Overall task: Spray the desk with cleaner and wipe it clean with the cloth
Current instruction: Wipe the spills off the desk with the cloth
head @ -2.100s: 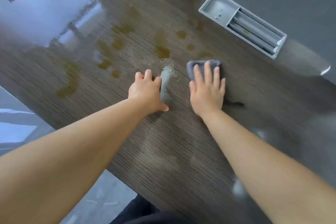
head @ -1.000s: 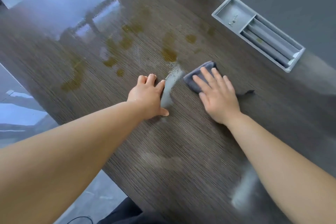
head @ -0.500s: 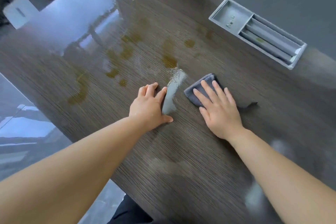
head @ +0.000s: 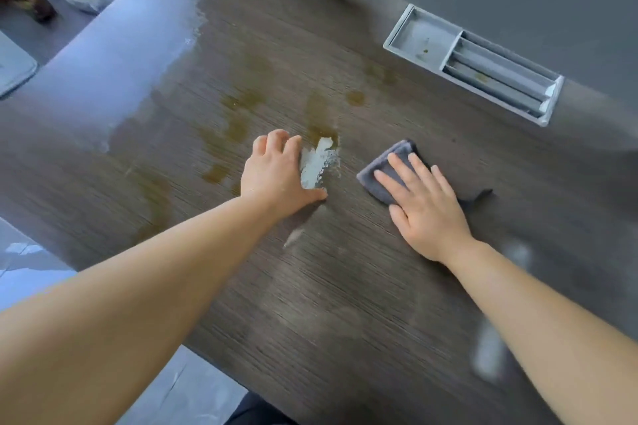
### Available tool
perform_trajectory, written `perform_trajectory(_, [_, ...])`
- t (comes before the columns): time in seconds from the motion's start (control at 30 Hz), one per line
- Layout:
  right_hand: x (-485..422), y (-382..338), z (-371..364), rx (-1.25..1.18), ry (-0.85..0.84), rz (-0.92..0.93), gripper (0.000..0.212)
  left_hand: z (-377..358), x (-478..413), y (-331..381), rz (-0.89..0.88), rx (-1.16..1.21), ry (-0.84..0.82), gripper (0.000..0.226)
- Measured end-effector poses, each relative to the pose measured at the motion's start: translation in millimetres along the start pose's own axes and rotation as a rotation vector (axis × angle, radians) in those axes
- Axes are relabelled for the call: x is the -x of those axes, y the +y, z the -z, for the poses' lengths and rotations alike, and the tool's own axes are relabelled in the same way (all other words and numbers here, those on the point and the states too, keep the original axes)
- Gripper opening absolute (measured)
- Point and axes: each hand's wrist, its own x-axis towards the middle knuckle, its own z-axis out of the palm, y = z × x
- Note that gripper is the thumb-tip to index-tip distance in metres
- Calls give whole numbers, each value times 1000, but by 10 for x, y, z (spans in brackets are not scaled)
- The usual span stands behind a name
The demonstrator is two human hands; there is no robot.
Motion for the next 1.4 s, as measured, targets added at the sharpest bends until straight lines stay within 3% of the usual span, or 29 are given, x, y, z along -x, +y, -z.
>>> perform_trajectory(0.13, [-737,-111,115,-67,49,-516,53,20,-90,-91,28,-28,-64,106])
perform_trajectory(0.2, [-988,-395,146,-108,49,-634,55,9,-114,-95,37,-70,-84,106])
perform_trajectory(0.23, [-990,-512,131,-109,44,-582,55,11,-124,-88,35,-102,-93,105])
perform_trajectory(0.4, [-345,-493,-14,8,21,25,54,26,-175,-52,24,-235,-144,101])
perform_trajectory(0.47, [-416,-215,31,19,12,-11,54,32,-199,-50,19,-247,-153,99])
perform_trajectory(0.6, [-1118,-170,159,-62,50,-515,52,51,-219,-39,19,-269,-186,98])
perform_trajectory(0.67, [-1317,-418,182,-104,66,-634,53,63,-229,-9,28,-272,-205,98])
perform_trajectory(0.7, [-1297,-530,161,-97,62,-582,54,66,-238,11,34,-272,-215,98])
perform_trajectory(0.83, [-681,-606,26,-17,41,-59,54,78,-291,41,42,-255,-250,99])
perform_trajectory(0.87, [-587,-494,31,-14,36,-11,54,78,-299,37,43,-252,-254,99])
perform_trajectory(0.93, [-671,-202,78,-15,33,-78,53,77,-305,36,37,-236,-258,98])
perform_trajectory(1.07, [-1368,-62,237,-50,58,-507,53,69,-287,20,19,-245,-258,96])
perform_trajectory(1.13, [-1598,-205,279,-108,63,-635,54,69,-280,21,18,-244,-252,95])
perform_trajectory(1.2, [-1527,-362,237,-71,56,-511,54,77,-275,27,21,-249,-251,95])
perform_trajectory(1.33, [-869,-243,122,-13,21,-19,55,54,-283,15,4,-267,-249,96])
perform_trajectory(1.4, [-911,41,183,-12,-1,-53,55,38,-284,3,-5,-266,-251,96])
